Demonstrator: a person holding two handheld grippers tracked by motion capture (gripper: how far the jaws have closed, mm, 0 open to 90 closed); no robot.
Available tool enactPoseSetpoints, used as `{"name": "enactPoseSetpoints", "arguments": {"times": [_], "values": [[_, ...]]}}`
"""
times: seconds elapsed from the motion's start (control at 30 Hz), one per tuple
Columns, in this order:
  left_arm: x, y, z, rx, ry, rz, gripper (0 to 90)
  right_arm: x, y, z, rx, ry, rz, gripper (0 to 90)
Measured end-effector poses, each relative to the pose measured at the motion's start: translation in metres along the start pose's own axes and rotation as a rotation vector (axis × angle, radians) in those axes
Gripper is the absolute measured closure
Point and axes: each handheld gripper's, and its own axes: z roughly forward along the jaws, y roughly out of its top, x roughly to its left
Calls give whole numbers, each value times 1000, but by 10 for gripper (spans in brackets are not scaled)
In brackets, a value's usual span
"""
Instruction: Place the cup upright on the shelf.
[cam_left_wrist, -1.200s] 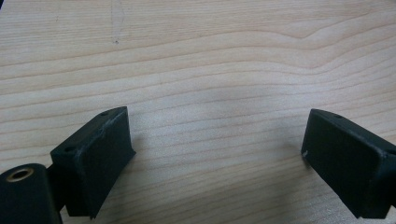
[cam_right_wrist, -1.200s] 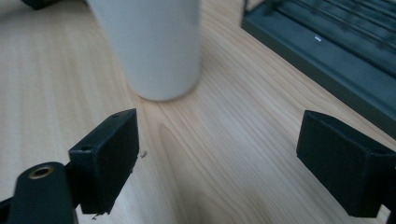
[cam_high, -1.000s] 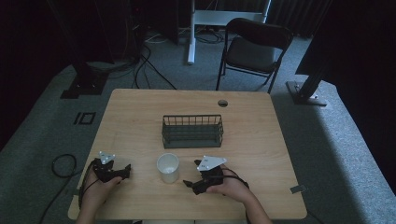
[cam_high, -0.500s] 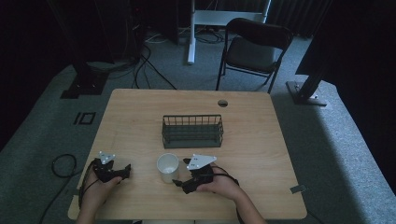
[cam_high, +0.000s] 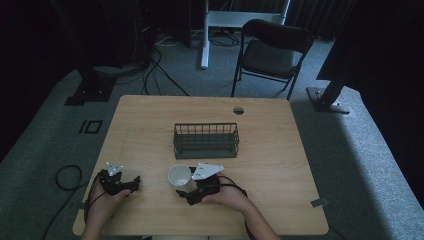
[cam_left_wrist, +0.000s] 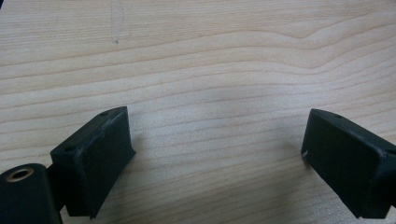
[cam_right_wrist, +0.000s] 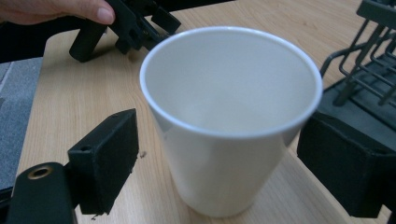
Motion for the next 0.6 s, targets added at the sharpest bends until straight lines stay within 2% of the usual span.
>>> {"name": "enactPoseSetpoints", "arguments": {"times": [0.23, 0.43, 0.53, 0.57, 0.6], "values": [[0, 0, 0, 0, 0, 0, 89, -1, 6, 5, -42, -1, 12, 122], [0, 0, 0, 0, 0, 0, 89, 0, 8, 7, -52, 4, 19, 123], [0, 0, 0, 0, 0, 0, 89, 1, 8, 8, -54, 6, 17, 132], [0, 0, 0, 0, 0, 0, 89, 1, 9, 8, -58, 3, 15, 170], [0, 0, 0, 0, 0, 0, 89, 1, 9, 8, -58, 3, 15, 170]]}}
